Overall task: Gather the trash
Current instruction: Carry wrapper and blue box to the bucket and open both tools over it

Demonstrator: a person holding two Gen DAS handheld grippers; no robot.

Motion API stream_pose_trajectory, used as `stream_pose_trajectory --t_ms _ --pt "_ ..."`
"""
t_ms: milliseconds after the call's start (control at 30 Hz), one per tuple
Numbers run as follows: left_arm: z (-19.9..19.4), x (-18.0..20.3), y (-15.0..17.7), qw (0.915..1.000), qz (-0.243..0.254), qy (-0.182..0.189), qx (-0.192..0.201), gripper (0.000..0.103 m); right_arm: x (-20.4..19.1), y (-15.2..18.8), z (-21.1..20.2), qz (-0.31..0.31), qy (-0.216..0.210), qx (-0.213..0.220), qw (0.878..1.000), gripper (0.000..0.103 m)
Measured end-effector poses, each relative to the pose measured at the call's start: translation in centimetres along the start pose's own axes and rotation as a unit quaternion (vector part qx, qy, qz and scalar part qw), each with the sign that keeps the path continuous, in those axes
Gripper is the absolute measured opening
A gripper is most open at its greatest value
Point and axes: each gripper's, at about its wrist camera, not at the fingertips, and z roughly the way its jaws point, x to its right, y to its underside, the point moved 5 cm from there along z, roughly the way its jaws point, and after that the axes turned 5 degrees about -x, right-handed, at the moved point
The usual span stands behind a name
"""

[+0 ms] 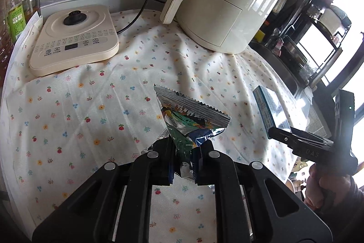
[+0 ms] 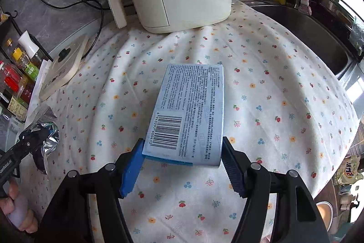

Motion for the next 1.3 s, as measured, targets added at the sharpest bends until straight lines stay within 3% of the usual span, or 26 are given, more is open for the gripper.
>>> stream_pose_trajectory --t_ms 333,733,1167,1300 --pt "2.9 9.6 -0.2 0.9968 0.064 0.042 -0.021 0.012 8.7 4.1 -5.8 0.069 0.011 0.031 0.997 0.065" --pt "7.4 24.9 3.7 0.9799 0.160 0.096 -0.070 0.012 23.7 12.3 -13.1 0.188 0.058 0.063 0.978 0.065" --pt "10.4 36.9 11.0 0.9594 0.219 0.125 -0.126 0.012 35.9 24.4 -14.1 0.287 0.091 0.017 0.954 0.065" --pt "11.6 39.4 13.4 0.9547 0.228 0.127 -0.144 0.012 38.2 27.2 -12.4 0.302 0.070 -0.011 0.951 0.066"
